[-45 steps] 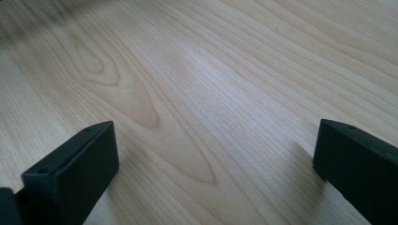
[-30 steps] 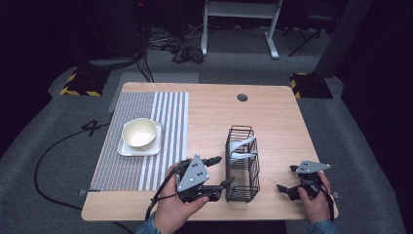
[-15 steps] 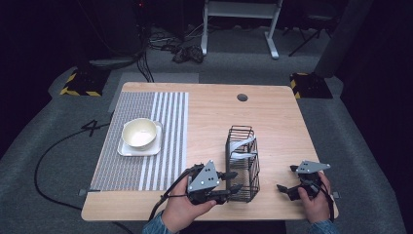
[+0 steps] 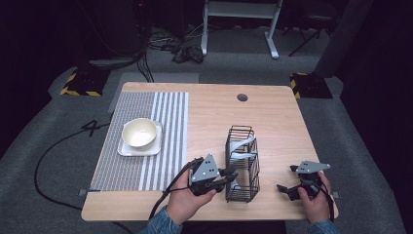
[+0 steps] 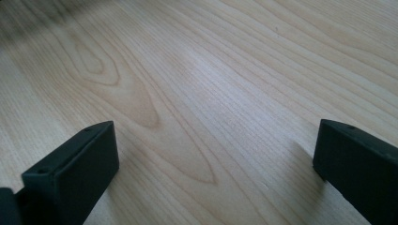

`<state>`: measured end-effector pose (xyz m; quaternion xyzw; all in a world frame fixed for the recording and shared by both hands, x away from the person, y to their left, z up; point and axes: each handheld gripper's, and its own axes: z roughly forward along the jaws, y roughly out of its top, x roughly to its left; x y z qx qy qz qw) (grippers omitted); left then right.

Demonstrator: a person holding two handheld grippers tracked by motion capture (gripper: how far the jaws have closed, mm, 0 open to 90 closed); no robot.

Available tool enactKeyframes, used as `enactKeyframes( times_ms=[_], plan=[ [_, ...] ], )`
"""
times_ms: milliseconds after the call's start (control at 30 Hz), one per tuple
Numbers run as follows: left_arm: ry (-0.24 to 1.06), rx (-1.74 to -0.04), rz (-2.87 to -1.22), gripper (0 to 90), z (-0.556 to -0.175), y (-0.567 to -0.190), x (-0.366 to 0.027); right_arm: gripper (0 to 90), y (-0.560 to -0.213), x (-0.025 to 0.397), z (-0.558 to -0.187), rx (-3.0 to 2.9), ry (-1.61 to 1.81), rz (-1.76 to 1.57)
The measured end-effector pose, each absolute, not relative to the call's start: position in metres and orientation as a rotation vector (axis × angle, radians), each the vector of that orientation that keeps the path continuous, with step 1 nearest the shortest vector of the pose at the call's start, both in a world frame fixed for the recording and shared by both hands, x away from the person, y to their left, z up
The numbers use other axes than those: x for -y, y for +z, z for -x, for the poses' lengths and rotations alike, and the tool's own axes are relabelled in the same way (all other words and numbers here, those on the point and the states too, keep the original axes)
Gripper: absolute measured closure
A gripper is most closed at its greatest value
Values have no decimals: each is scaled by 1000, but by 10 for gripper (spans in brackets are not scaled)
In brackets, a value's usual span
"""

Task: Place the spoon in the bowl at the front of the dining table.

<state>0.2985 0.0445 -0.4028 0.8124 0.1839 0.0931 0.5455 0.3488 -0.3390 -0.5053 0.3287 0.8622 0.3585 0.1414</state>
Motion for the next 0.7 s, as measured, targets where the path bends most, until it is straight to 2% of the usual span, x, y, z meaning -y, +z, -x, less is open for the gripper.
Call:
enactKeyframes(
  times_ms=[133, 700],
  plan=[
    [218, -423, -1957, 821, -300, -408, -40, 5, -505, 339, -349, -2489, 1035, -949],
    [236, -423, -1905, 848, -302, -407, -36, 6, -505, 339, -349, -2489, 1035, -947]
  ],
)
